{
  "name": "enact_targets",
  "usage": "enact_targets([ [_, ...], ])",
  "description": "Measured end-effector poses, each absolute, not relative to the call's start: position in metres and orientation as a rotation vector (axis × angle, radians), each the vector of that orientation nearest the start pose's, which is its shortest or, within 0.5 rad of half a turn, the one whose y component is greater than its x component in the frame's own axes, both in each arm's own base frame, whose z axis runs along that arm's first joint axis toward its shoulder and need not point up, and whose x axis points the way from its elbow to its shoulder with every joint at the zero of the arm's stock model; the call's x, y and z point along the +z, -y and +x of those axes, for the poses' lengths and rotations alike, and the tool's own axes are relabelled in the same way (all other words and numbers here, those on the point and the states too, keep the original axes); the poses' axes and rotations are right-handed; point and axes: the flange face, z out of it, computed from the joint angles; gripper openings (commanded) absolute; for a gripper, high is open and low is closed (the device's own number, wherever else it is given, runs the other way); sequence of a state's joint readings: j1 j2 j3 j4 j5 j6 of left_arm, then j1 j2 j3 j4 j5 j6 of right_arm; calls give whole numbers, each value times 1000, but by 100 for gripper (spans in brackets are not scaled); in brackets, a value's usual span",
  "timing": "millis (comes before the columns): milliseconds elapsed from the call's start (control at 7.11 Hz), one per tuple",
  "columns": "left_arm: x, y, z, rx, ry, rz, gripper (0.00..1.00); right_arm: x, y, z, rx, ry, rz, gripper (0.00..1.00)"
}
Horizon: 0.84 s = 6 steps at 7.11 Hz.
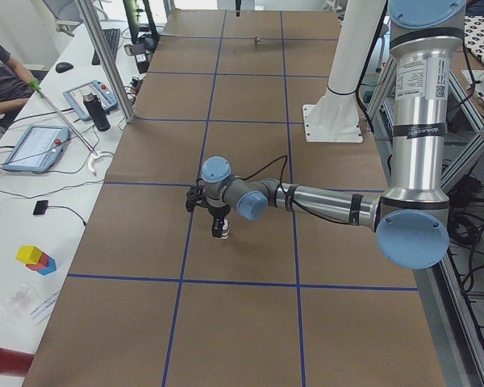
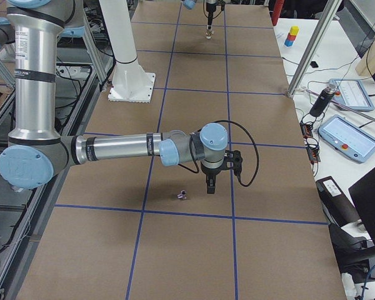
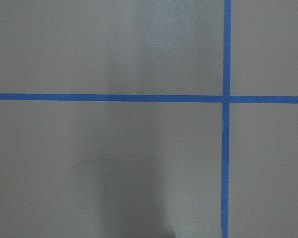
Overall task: Assemble PPR valve and pipe with both arms
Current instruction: 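Lift the white valve with the left gripper toward the table center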
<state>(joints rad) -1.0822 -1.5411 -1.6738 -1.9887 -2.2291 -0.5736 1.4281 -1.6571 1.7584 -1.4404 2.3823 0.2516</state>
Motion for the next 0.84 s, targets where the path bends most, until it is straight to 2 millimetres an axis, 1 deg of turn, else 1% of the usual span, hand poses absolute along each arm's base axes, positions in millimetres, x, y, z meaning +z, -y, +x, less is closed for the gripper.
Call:
enact_targets([
  [281,578,479,173,46,-804,67,0,589,470,-6,8,836,58,100],
  [422,571,479,173,32,-812,68,0,589,470,-6,8,836,58,100],
  [562,555,479,173,23,-819,70,0,589,470,-6,9,836,57,100],
  [703,530,484,176,8,-819,61,0,589,470,-6,11,837,56,100],
  [844,486,502,187,-28,-823,48,0,588,470,-6,11,839,55,100],
])
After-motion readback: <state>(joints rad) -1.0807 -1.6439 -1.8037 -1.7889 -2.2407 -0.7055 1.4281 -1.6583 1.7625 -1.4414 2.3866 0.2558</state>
